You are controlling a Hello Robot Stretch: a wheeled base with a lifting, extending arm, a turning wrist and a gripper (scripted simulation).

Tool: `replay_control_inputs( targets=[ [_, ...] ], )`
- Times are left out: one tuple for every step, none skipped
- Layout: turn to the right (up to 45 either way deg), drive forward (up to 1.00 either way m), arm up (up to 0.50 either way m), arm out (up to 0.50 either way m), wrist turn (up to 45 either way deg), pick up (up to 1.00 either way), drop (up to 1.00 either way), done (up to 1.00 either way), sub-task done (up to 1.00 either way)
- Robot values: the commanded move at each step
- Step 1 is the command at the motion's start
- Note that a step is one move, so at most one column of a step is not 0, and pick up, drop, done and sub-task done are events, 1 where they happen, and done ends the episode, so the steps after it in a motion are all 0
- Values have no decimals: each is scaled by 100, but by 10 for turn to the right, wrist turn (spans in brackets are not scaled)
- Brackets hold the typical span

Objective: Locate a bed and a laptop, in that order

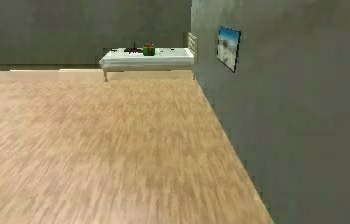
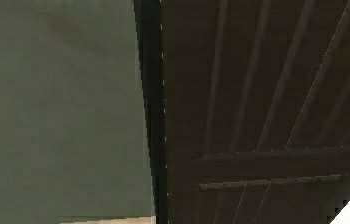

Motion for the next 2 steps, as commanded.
replay_control_inputs(
  targets=[
    [0,100,0,0,0,0,0,0,0],
    [0,100,0,0,0,0,0,0,0]
  ],
)
